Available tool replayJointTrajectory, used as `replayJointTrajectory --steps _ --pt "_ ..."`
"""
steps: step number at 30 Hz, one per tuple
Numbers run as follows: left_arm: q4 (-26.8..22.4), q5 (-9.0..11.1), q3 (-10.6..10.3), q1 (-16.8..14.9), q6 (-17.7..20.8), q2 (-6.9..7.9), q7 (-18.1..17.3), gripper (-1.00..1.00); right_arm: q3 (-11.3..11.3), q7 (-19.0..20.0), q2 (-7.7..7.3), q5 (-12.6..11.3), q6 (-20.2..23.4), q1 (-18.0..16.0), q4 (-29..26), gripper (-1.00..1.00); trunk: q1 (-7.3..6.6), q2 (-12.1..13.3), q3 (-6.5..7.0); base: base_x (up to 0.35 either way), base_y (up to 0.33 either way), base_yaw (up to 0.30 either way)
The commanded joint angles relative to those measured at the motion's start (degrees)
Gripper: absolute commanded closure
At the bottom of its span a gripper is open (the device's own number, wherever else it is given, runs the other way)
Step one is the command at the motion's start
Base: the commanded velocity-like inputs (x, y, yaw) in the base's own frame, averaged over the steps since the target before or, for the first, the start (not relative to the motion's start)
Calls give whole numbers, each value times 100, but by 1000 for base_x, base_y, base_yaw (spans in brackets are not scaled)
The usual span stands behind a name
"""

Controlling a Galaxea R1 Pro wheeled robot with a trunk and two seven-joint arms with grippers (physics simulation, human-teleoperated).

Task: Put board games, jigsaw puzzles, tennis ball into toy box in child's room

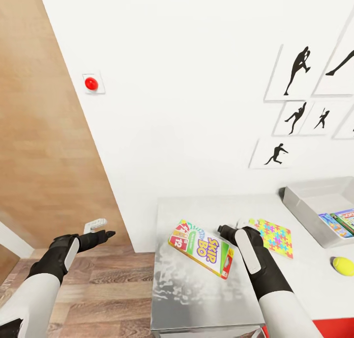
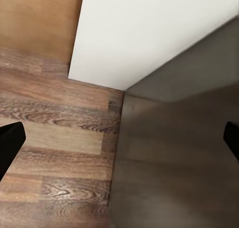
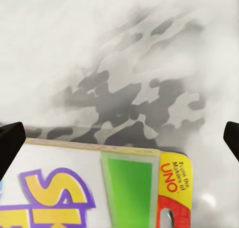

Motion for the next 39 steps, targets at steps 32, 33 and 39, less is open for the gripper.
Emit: replayJointTrajectory --steps 32,33,39 --pt "-6 -15 27 -5 38 0 -37 -100 -24 -89 13 -72 8 -4 -8 -100 3 -12 -212 0 0 0" --pt "-6 -15 27 -5 38 1 -37 -100 -24 -89 13 -73 8 -4 -8 -100 3 -12 -221 0 0 0" --pt "-6 -15 27 -5 38 0 -36 -100 -24 -89 11 -74 6 -4 -8 -100 3 -12 -277 0 0 0"
